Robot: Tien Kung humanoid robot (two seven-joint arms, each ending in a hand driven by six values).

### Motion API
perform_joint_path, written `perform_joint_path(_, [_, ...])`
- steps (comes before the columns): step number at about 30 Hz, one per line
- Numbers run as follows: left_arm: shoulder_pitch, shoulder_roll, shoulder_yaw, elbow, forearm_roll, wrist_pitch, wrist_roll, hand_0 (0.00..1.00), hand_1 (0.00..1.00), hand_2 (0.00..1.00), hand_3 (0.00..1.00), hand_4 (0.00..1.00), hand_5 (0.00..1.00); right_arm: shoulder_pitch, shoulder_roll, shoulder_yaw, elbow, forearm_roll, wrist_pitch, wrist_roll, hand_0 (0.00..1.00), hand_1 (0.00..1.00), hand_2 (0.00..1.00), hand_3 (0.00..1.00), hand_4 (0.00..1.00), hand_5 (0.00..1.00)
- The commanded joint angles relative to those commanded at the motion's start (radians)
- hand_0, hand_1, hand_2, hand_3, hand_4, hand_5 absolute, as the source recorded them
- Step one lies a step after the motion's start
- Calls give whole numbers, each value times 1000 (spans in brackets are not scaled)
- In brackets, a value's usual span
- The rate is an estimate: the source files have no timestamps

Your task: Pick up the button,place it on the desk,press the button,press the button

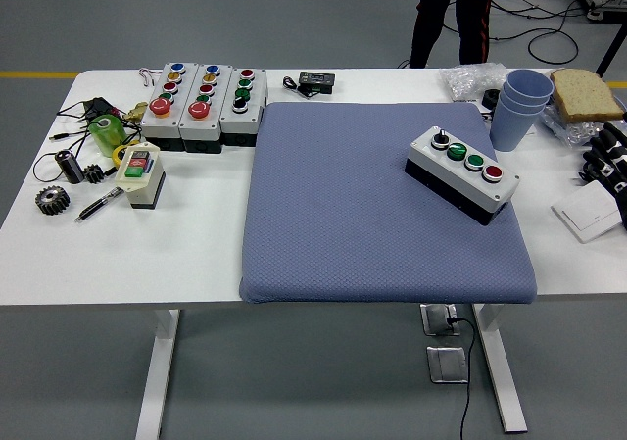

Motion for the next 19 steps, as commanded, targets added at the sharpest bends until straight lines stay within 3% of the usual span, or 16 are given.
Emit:
perform_joint_path(14, [4, -4, -16, 0, 4, 2, 0, 628, 665, 683, 601, 343, 649, 11, -10, -35, -4, 20, 41, 28, 720, 683, 784, 890, 927, 137])
perform_joint_path(19, [13, -5, -30, 0, 45, -2, 12, 628, 665, 683, 601, 343, 649, 11, -13, -44, -4, 19, 54, 37, 720, 683, 784, 890, 927, 137])
